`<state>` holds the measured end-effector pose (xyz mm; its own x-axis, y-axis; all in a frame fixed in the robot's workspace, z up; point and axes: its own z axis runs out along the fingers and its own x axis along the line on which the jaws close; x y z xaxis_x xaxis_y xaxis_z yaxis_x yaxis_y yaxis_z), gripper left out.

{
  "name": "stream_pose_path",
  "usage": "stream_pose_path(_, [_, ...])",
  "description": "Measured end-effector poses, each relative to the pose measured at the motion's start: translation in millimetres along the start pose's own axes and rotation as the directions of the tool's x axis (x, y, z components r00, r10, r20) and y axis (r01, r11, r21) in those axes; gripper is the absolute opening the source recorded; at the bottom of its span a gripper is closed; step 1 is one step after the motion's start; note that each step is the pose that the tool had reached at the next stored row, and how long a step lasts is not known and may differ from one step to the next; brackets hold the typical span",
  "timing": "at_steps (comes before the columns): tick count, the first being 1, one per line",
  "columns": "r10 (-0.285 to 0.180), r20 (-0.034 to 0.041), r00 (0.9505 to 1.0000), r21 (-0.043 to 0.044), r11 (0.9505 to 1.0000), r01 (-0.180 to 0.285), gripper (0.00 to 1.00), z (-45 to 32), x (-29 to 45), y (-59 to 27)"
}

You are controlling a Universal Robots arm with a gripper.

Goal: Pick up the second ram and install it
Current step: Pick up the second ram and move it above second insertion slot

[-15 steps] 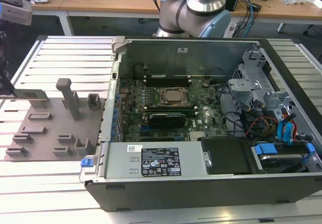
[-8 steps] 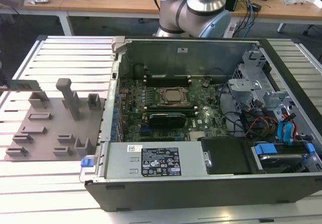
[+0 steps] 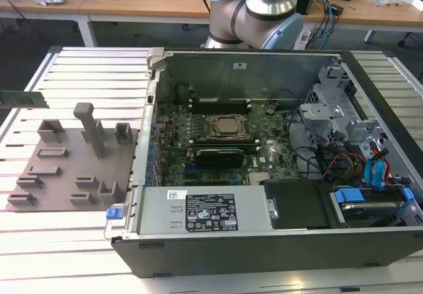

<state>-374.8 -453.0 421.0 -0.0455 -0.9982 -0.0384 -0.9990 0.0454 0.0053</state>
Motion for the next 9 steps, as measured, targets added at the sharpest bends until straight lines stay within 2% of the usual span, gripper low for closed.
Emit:
stream_pose_path(3, [-0.001,0.0021,1.0,-0.0003,1.0,0.001,0.12,-0.1,0.0,-0.4])
stream_pose_path(6, [-0.001,0.0022,1.0,-0.0002,1.0,0.001,0.12,0.0,-0.7,-16.0])
stream_pose_path(9, [-0.001,0.0021,1.0,-0.0012,1.0,0.001,0.12,0.1,-2.2,-50.1])
